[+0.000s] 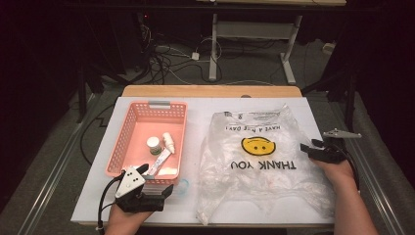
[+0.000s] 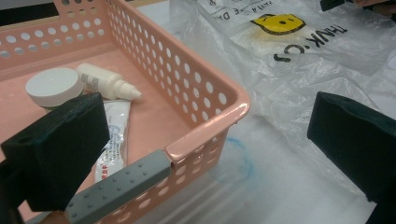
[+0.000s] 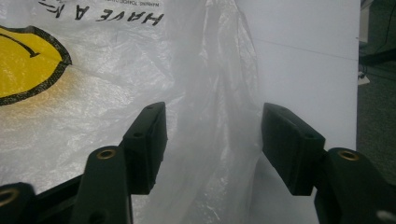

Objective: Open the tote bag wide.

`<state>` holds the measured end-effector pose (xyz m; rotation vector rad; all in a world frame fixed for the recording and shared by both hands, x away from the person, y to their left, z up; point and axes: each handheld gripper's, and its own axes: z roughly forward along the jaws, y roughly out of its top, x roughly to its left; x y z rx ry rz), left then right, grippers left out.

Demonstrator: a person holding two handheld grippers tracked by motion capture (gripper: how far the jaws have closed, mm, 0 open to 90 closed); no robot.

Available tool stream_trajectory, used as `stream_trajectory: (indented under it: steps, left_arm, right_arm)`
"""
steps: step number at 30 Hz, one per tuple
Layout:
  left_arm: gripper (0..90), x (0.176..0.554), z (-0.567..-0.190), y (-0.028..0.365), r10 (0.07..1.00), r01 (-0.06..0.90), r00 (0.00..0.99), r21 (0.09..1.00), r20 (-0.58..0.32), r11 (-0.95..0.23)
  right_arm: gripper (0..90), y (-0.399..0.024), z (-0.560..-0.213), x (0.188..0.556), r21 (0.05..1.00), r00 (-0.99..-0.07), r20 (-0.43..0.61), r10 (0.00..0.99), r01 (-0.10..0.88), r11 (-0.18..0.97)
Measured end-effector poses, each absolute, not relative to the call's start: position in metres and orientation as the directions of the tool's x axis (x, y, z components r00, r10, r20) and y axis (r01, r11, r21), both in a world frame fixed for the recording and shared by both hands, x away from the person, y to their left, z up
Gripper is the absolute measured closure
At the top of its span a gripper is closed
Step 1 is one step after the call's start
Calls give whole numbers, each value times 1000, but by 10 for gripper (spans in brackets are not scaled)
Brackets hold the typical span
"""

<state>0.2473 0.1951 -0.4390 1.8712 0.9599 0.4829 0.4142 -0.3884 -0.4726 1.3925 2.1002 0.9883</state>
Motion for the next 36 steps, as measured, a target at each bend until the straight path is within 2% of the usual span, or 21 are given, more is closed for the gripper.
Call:
stream_trajectory:
  steps: [6, 9, 11, 17, 27, 34, 36]
  left_arm:
    - [0, 247, -439, 194, 784, 413, 617, 876, -68, -249]
    - [0, 247, -439, 195, 786, 416, 614, 876, -71, -246]
    - [0, 246, -439, 194, 788, 417, 612, 875, -69, -247]
    - [0, 246, -439, 193, 785, 414, 616, 875, -67, -250]
    - [0, 248, -439, 193, 781, 410, 621, 877, -67, -250]
    - [0, 251, -438, 191, 777, 402, 627, 875, -49, -269]
    - [0, 260, -435, 191, 771, 433, 633, 858, -72, -275]
  right_arm:
    - [493, -386, -474, 416, 732, -393, 16, 919, 631, 257]
    - [577, -381, -475, 416, 715, -415, -17, 910, 631, 301]
    - [666, -379, -475, 415, 714, -435, -34, 900, 620, 327]
    - [895, -378, -475, 415, 712, -456, -27, 889, 616, 337]
    - [900, -380, -474, 412, 725, -448, -1, 894, 615, 309]
    - [900, -388, -465, 404, 774, -398, 32, 917, 591, 230]
    - [900, -391, -463, 400, 782, -369, 31, 929, 588, 207]
